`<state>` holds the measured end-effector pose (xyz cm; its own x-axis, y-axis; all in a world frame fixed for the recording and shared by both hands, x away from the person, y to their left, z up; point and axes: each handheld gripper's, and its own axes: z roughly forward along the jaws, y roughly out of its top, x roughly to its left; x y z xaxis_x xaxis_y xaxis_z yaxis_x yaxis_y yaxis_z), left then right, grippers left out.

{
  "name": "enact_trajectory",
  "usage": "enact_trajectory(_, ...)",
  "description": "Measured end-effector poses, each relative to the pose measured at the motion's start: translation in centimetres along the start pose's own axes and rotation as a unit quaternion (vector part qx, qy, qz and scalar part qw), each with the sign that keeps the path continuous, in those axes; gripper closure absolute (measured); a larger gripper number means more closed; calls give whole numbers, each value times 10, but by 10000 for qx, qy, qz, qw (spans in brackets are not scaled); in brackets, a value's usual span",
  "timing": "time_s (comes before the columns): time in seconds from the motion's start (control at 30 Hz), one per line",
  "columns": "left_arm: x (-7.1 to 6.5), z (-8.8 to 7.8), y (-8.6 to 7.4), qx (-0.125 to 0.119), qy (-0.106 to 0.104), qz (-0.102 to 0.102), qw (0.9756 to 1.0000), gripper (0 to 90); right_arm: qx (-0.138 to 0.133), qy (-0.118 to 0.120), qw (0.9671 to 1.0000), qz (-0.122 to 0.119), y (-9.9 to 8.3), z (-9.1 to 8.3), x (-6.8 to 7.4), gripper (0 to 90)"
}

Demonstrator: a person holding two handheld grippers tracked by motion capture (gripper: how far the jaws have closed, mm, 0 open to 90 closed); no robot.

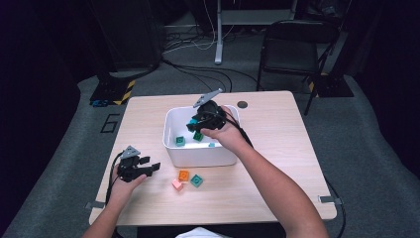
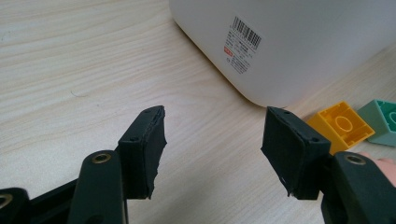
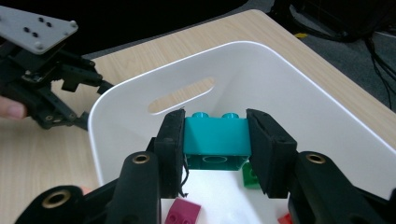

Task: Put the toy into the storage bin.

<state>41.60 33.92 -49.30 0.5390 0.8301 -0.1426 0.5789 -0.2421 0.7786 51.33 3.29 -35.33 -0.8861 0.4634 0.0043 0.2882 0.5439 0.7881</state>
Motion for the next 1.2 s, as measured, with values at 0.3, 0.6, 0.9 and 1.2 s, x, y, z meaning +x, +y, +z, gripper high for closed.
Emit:
enact_trajectory(0.3,1,0,0,10,-10,5,10000,388,30,89,9999,92,3,28,-14,583)
enact_trajectory(0.6,0,1,0,-30,20,12,10000,388,198,7,9996,201,-4,50,-29,582)
enact_trajectory(0.9,0,1,0,10,-17,21,10000,388,533,-61,9978,381,-9,57,-33,573)
enact_trajectory(1.2,0,0,0,50,-27,48,10000,388,481,-185,9984,217,-6,49,-29,511)
